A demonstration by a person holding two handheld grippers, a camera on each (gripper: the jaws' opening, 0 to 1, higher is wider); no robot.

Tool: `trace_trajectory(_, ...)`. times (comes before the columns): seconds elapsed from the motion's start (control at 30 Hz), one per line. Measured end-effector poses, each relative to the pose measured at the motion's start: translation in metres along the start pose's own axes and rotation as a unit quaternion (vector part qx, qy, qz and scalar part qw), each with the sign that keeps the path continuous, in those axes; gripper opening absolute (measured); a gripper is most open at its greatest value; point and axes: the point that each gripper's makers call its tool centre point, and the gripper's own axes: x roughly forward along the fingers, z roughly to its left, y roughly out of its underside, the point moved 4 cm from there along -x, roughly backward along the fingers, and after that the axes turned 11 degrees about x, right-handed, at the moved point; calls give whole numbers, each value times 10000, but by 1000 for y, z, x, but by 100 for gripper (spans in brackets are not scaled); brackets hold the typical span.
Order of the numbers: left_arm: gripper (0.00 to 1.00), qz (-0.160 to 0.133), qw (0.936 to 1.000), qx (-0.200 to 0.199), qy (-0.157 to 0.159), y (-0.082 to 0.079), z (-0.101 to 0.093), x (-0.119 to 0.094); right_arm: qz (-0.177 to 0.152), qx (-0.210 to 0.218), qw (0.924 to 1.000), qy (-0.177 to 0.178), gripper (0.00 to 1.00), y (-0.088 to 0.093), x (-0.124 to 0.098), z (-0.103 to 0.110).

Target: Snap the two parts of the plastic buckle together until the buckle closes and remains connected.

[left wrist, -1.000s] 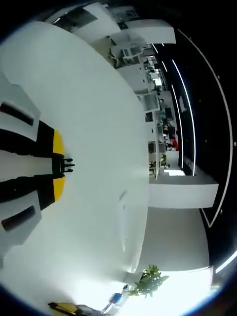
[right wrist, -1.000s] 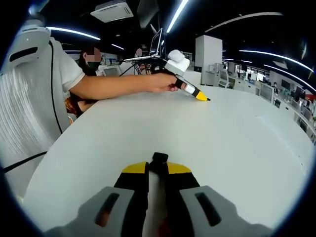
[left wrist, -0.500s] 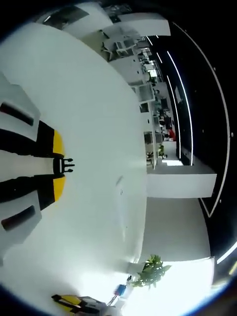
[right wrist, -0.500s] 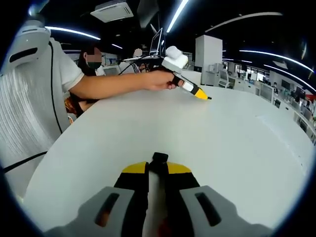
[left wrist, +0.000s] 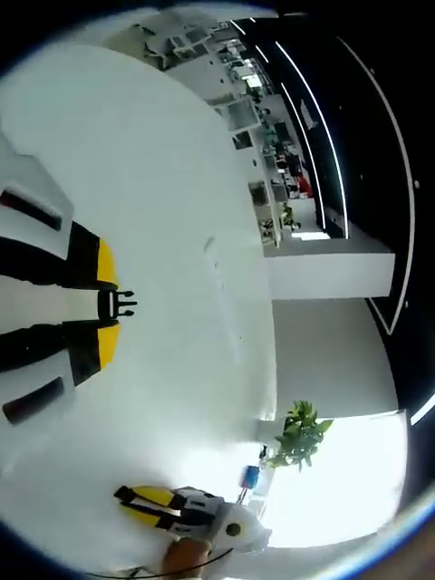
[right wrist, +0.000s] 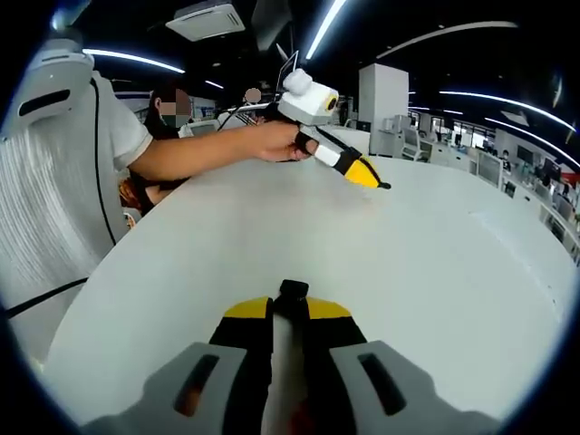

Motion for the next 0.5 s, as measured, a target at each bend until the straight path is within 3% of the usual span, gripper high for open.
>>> trace_trajectory(0.1, 12, -7, 9988, 320, 374, -2, -17, 3, 1, -2, 10000, -2, 11, 0, 0, -1)
trace_trajectory(0.23, 12, -39, 9964, 599, 604, -4, -32, 6, 6, -4, 10000, -4, 11, 0, 0, 0)
trace_trajectory(0.5, 12, -87, 9920, 750, 1012, -6, -45, 12, 7, 0, 10000, -8, 11, 1, 0, 1)
